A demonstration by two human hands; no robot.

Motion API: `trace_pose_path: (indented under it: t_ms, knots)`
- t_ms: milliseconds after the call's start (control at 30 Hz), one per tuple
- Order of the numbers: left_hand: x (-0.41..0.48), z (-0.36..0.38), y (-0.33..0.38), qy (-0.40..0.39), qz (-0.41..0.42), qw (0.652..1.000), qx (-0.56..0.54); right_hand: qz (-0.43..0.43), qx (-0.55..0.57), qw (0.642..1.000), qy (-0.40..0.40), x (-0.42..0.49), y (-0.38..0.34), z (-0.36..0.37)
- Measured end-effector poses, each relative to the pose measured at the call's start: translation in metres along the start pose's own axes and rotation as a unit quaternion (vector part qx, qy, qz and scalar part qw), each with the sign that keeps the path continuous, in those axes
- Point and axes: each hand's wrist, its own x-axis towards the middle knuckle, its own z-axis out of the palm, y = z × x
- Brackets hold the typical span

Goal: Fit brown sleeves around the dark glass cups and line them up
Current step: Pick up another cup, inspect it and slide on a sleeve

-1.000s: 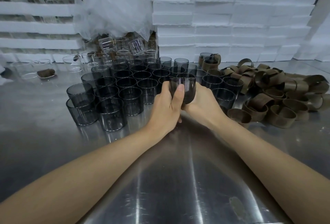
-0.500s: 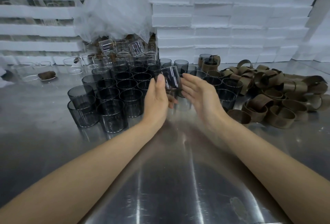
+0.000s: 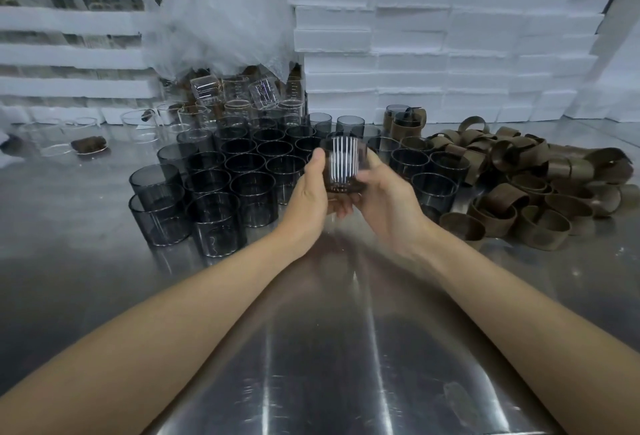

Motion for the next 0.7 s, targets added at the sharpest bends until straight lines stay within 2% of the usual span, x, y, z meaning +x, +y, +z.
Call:
trace_pose_path:
  t_ms: [67,133,233,367,467,500,567,633,700]
  knots:
    - [0.0,-0.001,0.001,0.027,-0.006,1.0,-0.01,-0.022,-0.076,0.996,-0.031,0.002,0.005,-0.004]
    - [-0.004,-0.003,0.0,0.03,0.027,0.998,0.051,-0.071,-0.131,0.988,-0.029,0.001,0.012,-0.007]
    - [-0.011,-0.003,-0.001,0.012,0.106,0.985,0.136,-0.113,-0.155,0.981,0.039,0.003,0.016,-0.015]
    - [-0.015,0.002,-0.002,0.057,0.202,0.942,0.262,-0.139,-0.149,0.974,0.095,0.004,0.016,-0.017]
    - [-0.015,0.002,0.005,0.132,0.309,0.87,0.362,-0.132,-0.165,0.966,0.146,0.004,0.016,-0.016]
    - [-0.015,0.001,0.006,0.114,0.356,0.839,0.396,-0.123,-0.19,0.96,0.166,0.005,0.016,-0.015]
    - [-0.016,0.0,0.007,0.023,0.418,0.781,0.463,-0.106,-0.228,0.948,0.195,0.007,0.018,-0.016]
    - [-0.019,0.005,0.007,-0.046,0.412,0.738,0.533,-0.095,-0.201,0.949,0.223,0.01,0.018,-0.016]
    - [-0.022,0.011,0.008,-0.06,0.375,0.719,0.582,-0.091,-0.225,0.942,0.233,0.011,0.017,-0.018]
